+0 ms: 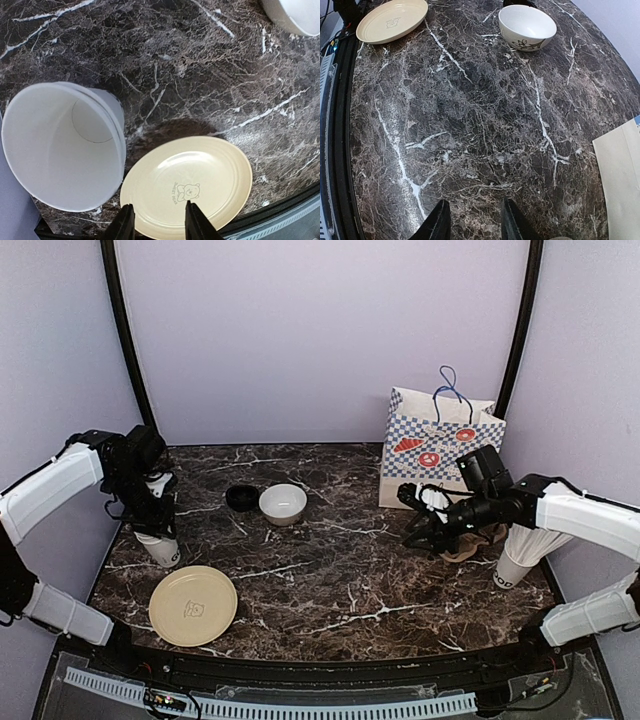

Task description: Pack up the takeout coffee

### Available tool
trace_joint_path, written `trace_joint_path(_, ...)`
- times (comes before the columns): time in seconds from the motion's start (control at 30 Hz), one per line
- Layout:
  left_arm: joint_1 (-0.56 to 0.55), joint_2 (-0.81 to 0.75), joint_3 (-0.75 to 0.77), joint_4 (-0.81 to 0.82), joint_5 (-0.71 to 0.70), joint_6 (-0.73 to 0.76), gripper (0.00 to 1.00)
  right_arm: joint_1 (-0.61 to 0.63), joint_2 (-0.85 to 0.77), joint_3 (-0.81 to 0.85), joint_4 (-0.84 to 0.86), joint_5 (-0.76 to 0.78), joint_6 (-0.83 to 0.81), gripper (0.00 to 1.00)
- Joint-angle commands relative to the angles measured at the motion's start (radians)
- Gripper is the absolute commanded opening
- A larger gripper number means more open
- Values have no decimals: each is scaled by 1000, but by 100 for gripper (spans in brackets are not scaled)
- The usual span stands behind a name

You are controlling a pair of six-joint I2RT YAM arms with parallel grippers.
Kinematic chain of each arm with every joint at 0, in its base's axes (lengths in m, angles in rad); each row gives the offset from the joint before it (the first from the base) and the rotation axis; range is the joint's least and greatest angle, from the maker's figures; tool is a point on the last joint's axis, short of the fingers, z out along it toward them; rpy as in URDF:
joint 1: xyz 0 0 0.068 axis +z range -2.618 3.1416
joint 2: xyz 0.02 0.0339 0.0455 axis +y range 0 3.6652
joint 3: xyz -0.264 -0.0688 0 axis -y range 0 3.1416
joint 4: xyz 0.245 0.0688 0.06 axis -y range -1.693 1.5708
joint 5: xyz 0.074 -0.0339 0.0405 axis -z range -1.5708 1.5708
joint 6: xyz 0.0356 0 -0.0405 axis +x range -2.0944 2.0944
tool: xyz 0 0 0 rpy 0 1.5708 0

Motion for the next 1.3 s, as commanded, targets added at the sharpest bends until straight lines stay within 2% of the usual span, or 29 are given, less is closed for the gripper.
trace_joint_path(0.0, 7, 5, -19, -25, -54, -22, 34, 12, -6, -17, 73, 10, -1, 34)
trace_joint_path(0.17, 7, 13, 28, -18, -65, -29, 28, 12, -17, -29, 75, 21, -1, 34)
trace_joint_path(0.23, 7, 2, 47, -7, -55, -29, 32, 11, -20, -34, 79, 29, -2, 34)
trace_joint_path(0.37, 7, 21, 60, 5, -138, -29, 45, 11, -20, -39, 87, 43, -4, 34)
trace_joint_path(0.43, 7, 46, 53, 17, -157, -27, 45, 11, -18, -42, 90, 42, -2, 34)
trace_joint_path(0.6, 7, 100, 56, 30, -185, -26, 37, 12, -21, -50, 94, 47, -3, 34)
trace_joint_path(0.87, 7, 108, 57, 38, -241, -19, 14, 11, -17, -60, 100, 54, -5, 33)
trace_joint_path(1.03, 7, 119, 46, 38, -239, -14, 9, 11, -7, -62, 105, 56, -6, 34)
trace_joint_path(1.2, 7, 130, 51, 29, -248, -13, 0, 11, -8, -65, 106, 60, -8, 33)
trace_joint_path(1.27, 7, 131, 59, 31, -258, -8, 0, 12, -8, -66, 106, 65, -8, 33)
